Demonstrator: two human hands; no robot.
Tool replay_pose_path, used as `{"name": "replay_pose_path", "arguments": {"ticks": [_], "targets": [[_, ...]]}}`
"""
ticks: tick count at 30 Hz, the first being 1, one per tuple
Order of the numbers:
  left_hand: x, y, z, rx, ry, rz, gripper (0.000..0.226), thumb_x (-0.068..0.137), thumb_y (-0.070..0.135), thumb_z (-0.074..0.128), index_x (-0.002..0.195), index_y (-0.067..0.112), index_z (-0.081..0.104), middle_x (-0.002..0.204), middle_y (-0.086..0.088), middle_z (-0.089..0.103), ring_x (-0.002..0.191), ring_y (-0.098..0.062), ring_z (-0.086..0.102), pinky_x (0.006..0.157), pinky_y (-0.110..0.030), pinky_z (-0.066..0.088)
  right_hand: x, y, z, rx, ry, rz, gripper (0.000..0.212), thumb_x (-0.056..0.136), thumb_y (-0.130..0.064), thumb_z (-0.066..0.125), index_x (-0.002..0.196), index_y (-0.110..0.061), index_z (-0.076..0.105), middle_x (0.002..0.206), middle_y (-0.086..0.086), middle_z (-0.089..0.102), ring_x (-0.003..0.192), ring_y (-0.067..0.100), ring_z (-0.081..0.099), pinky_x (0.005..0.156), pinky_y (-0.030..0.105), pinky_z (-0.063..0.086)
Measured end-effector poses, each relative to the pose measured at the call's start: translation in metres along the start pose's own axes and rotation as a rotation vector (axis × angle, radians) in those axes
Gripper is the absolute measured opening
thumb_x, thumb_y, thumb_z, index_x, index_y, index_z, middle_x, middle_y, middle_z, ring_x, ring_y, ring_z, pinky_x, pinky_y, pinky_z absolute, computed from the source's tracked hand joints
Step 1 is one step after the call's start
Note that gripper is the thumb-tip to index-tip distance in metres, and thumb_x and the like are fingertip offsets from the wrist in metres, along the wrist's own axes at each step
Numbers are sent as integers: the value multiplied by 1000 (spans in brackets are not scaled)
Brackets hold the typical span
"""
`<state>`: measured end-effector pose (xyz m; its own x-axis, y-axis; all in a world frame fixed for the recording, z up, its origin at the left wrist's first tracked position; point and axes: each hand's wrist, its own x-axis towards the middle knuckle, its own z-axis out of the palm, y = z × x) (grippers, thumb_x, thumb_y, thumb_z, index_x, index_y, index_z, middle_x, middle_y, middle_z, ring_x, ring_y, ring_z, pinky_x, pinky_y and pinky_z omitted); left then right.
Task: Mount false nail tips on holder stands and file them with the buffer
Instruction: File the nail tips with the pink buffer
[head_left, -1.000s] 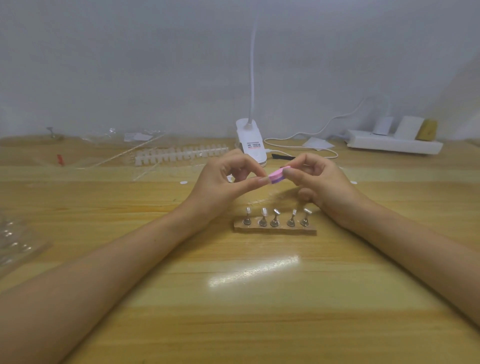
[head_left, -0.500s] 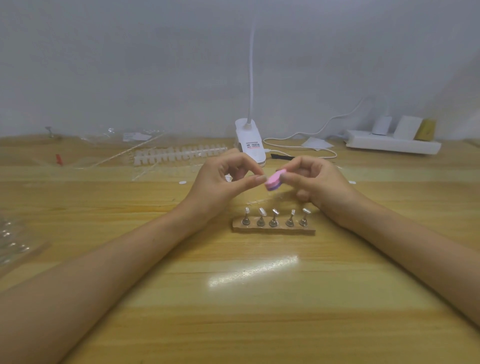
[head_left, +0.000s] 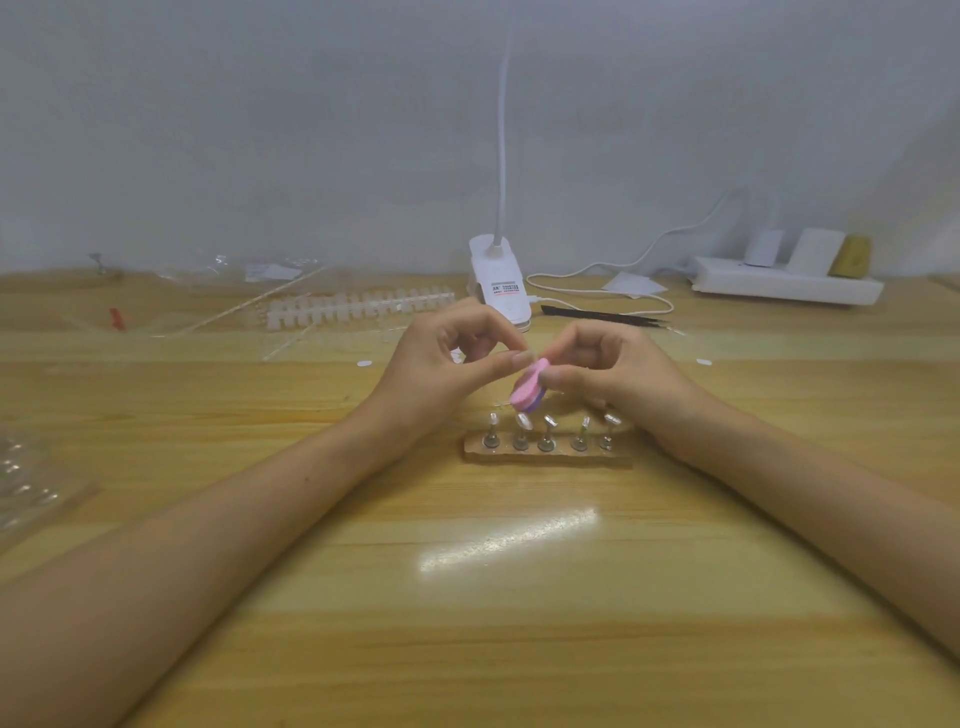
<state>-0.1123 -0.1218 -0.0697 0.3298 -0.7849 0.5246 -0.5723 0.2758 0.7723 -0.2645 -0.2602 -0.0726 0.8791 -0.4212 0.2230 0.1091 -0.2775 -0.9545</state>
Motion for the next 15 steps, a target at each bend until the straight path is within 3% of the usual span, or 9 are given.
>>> {"name": "replay_pose_path", "arguments": {"ticks": [2, 4, 7, 10, 13, 15], "targets": [[0, 0, 1, -7, -4, -5, 10, 82, 20, 77, 80, 13, 71, 70, -13, 46, 67, -14, 41, 69, -25, 36, 1, 1, 0, 39, 89, -3, 22, 75, -32, 78, 87, -17, 68, 92, 7, 78, 80, 13, 72, 58, 22, 44], [-1, 2, 1, 3, -14, -4, 9, 82, 20, 77, 80, 13, 71, 72, -20, 46, 67, -14, 41, 69, -26, 35, 2, 1, -4, 62, 154, 21, 23, 72, -33, 80, 86, -19, 68, 94, 7, 78, 78, 15, 67, 55, 22, 38], [-1, 3, 0, 1, -31, 8, 9, 82, 18, 77, 80, 11, 71, 73, -19, 49, 67, -14, 41, 68, -24, 35, 1, 1, -3, -7, 22, 3, 11, 82, -26, 78, 86, -21, 69, 93, 7, 78, 81, 16, 71, 56, 27, 38], [-1, 2, 0, 3, -5, -4, 11, 83, 20, 77, 81, 11, 72, 69, -12, 44, 67, -11, 41, 69, -24, 36, 1, -1, -3, 51, 72, 0, 19, 79, -30, 77, 88, -17, 67, 91, 5, 79, 71, 4, 67, 49, 16, 35], [-1, 2, 1, 13, -16, 12, 9, 83, 19, 77, 80, 13, 71, 67, -2, 44, 66, -12, 41, 67, -23, 35, 1, -1, -2, 43, 24, -13, 15, 77, -33, 77, 85, -22, 70, 92, 8, 78, 75, 8, 68, 48, 15, 34], [-1, 2, 1, 5, -16, 14, 8, 83, 20, 77, 79, 15, 71, 66, 3, 43, 66, -12, 41, 68, -21, 35, 2, 1, -2, 55, 98, 2, 21, 75, -34, 77, 87, -19, 69, 92, 6, 78, 73, 7, 67, 49, 15, 36]]}}
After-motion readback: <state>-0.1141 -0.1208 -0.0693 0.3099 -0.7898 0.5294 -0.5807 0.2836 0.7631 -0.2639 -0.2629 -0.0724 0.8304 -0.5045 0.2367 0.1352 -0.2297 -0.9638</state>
